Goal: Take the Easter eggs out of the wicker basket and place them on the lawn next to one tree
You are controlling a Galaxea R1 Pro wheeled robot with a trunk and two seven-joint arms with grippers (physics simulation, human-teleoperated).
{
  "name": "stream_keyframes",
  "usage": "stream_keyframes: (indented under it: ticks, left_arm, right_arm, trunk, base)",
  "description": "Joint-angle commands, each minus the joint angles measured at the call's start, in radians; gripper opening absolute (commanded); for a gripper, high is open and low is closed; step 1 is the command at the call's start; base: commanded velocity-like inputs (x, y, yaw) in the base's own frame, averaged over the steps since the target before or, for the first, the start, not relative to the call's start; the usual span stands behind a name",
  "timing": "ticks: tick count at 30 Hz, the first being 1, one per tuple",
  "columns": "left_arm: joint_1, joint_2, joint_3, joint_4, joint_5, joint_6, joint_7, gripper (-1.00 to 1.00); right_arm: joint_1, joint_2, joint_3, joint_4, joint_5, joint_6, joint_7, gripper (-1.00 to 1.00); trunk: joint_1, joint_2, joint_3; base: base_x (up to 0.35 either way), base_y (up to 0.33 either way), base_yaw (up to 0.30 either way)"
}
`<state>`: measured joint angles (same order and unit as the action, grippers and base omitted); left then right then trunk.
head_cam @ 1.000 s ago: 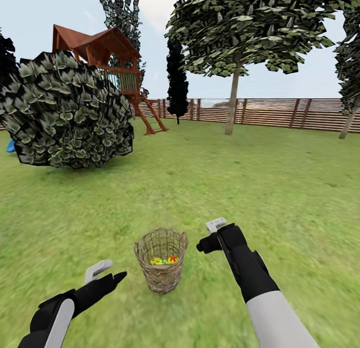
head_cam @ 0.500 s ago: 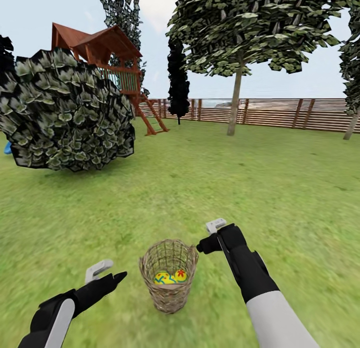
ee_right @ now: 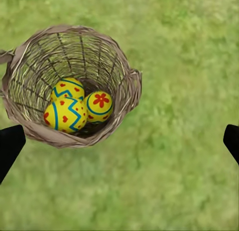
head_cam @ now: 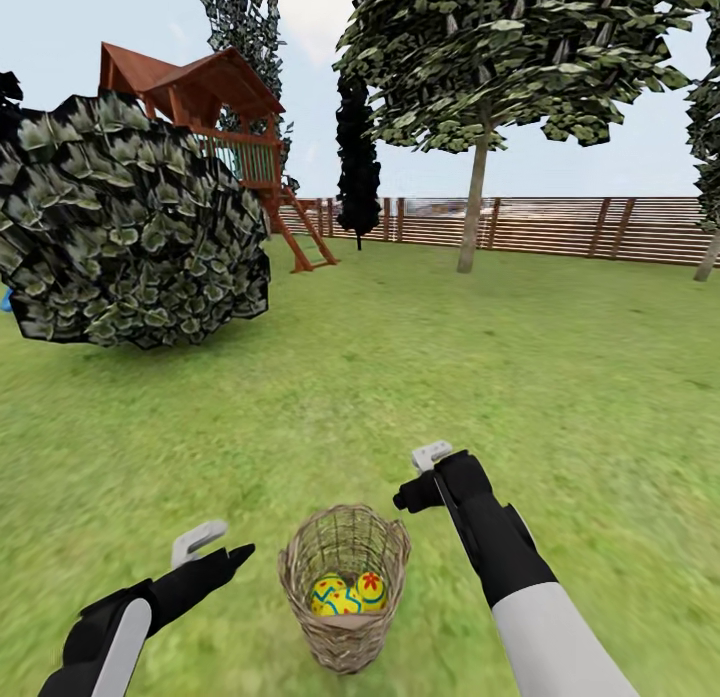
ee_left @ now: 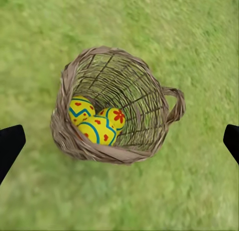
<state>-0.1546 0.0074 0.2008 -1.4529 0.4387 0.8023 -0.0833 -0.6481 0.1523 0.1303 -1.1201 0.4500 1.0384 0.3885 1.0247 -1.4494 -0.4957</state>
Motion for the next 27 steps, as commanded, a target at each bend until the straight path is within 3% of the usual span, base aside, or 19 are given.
stream_keyframes:
  ticks: [1,6,12,20,27]
  left_arm:
    - [-0.001,-0.001,0.001,0.0,-0.004,0.004,-0.007,1.0]
    - [0.005,-0.014,0.0,0.052,-0.006,-0.006,-0.007,1.0]
    - [0.007,-0.025,-0.015,0.145,-0.009,-0.067,-0.009,1.0]
    - [0.007,-0.029,-0.032,0.164,-0.011,-0.086,-0.008,1.0]
    - [0.007,-0.029,-0.033,0.166,-0.012,-0.087,-0.007,1.0]
  right_arm:
    - [-0.001,0.0,0.0,0.003,0.011,0.003,0.009,1.0]
    - [-0.001,0.0,-0.001,0.033,0.011,0.003,0.009,1.0]
    - [-0.001,0.0,-0.002,0.066,0.012,0.003,0.009,1.0]
    - [-0.001,0.0,-0.002,0.138,0.012,0.0,0.008,1.0]
    - [-0.001,0.0,-0.004,0.168,0.012,-0.001,0.006,1.0]
  trunk:
    - [0.0,-0.001,-0.001]
    - [0.0,-0.001,-0.001]
    - [0.0,-0.001,-0.001]
    - [0.0,-0.001,-0.001]
    - [0.0,-0.001,-0.001]
  base:
    - [0.133,-0.008,0.0]
    - [0.058,-0.004,0.0]
    - [0.01,-0.001,0.0]
    - [0.03,0.0,0.0]
    - [0.272,0.0,0.0]
